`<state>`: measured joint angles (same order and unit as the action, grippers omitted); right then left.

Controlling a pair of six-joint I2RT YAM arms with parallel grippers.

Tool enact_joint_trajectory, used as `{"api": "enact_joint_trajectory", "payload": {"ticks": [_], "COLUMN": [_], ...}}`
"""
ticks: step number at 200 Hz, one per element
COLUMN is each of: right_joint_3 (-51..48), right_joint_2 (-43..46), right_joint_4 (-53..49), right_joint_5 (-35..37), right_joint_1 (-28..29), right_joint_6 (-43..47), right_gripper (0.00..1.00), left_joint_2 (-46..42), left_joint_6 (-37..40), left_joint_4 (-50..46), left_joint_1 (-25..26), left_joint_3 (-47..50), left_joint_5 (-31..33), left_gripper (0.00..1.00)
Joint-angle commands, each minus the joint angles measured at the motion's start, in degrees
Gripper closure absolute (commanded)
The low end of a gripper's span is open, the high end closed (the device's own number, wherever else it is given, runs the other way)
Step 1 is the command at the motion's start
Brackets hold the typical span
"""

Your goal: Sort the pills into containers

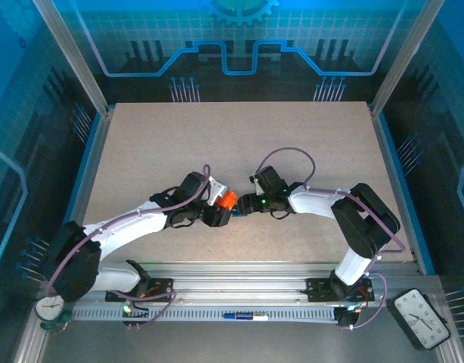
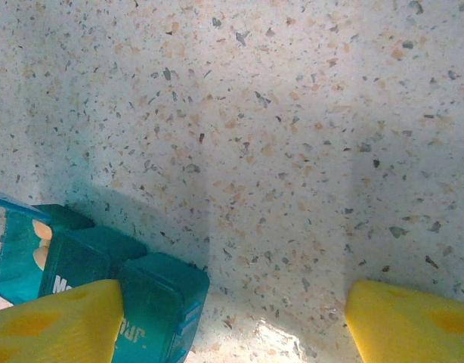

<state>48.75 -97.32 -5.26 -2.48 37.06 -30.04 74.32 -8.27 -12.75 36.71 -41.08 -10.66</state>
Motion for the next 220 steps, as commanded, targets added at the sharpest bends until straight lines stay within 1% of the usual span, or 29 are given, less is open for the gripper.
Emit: {"api": "enact_joint_trajectory", "payload": {"ticks": [1,44,67,71,86,126,155,188,202,220], "right_joint_3": [-2.02,0.41,1.28,3.08,4.51,8.24,10.93,12.82,13.34,13.65], "right_joint_2": [-3.2,-0.84,1.38,1.91,4.0,9.55,11.34,10.59,9.05,6.72], "right_joint_4": [-5.41,-8.45,-10.82,-11.26,-12.84,-17.3,-21.17,-26.31,-28.69,-31.31], "right_joint_5": [-0.14,-0.58,-0.6,-0.6,-0.51,-0.24,0.99,4.5,6.61,8.77], "right_joint_1": [-0.8,-1.13,-1.63,-1.72,-2.28,-5.22,-8.7,-13.18,-14.97,-16.85], "right_joint_6": [-1.07,-0.72,-0.54,-0.54,-0.63,-0.82,0.55,4.31,6.14,8.12], "right_gripper": [0.2,0.2,0.2,0.2,0.2,0.19,0.19,0.18,0.18,0.18], "left_joint_2": [-3.73,-9.8,-10.97,-11.04,-10.96,-8.97,-6.29,-3.31,-2.05,-0.15], "left_joint_6": [0.72,1.98,4.13,4.62,6.04,10.64,13.67,15.99,16.16,16.02], "left_joint_4": [6.84,18.16,23.56,24.32,27.11,36.39,42.34,48.72,51.89,53.79], "left_joint_1": [0.45,0.35,0.38,0.35,0.38,0.16,-0.13,-0.22,-0.19,-0.23], "left_joint_3": [1.1,2.94,2.14,1.94,0.73,-2.56,-6.0,-9.23,-9.59,-9.81], "left_joint_5": [1.9,4.88,6.15,6.18,6.55,7.3,6.66,5.39,5.28,4.82], "left_gripper": [1.0,1.0,1.0,1.0,1.0,1.0,1.0,1.0,1.0,1.0]}}
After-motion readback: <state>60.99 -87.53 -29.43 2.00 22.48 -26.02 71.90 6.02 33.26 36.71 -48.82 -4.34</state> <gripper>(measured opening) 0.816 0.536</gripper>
